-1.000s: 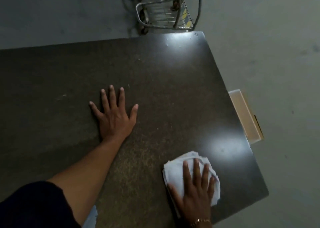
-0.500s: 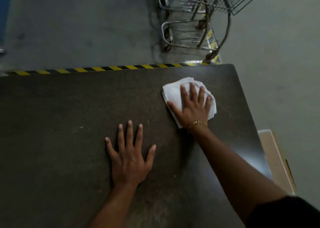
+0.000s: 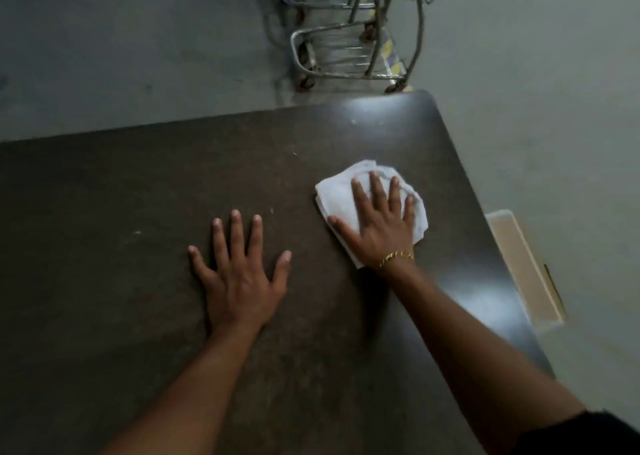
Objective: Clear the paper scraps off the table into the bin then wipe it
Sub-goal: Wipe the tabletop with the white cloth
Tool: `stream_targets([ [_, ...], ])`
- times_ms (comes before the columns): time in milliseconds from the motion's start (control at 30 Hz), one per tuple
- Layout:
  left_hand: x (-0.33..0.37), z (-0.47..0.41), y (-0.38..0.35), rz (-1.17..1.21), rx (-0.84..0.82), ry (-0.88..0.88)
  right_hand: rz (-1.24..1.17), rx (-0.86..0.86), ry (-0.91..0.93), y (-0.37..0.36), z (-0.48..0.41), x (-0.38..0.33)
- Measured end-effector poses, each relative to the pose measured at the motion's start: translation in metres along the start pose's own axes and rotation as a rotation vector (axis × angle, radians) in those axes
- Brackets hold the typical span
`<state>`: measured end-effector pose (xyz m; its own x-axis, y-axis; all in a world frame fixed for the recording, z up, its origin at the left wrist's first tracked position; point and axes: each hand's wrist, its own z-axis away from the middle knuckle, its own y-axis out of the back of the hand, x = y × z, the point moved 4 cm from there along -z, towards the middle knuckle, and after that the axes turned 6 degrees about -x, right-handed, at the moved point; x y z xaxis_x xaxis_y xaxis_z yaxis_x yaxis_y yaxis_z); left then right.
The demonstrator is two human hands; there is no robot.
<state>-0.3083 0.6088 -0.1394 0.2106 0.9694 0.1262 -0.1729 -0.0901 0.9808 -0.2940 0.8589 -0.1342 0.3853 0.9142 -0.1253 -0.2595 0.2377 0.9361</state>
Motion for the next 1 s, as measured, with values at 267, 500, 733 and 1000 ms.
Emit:
stream_targets([
  [267, 0.006, 0.003, -0.002, 0.053, -0.019, -0.037, -0.002, -0.008, -0.23, -0.085, 0.283, 0.078],
  [500, 0.065, 0.01, -0.01, 0.069, -0.057, -0.034, 0.078, -0.052, -0.395, -0.116, 0.394, 0.098],
  [733, 0.065, 0.01, -0.012, 0.024, -0.023, -0.019, 0.068, -0.044, -0.274, -0.091, 0.306, 0.1],
  [1000, 0.065, 0.009, -0.012, -0.04, 0.004, -0.014, -0.005, 0.038, -0.132, -0.016, 0.071, 0.086],
])
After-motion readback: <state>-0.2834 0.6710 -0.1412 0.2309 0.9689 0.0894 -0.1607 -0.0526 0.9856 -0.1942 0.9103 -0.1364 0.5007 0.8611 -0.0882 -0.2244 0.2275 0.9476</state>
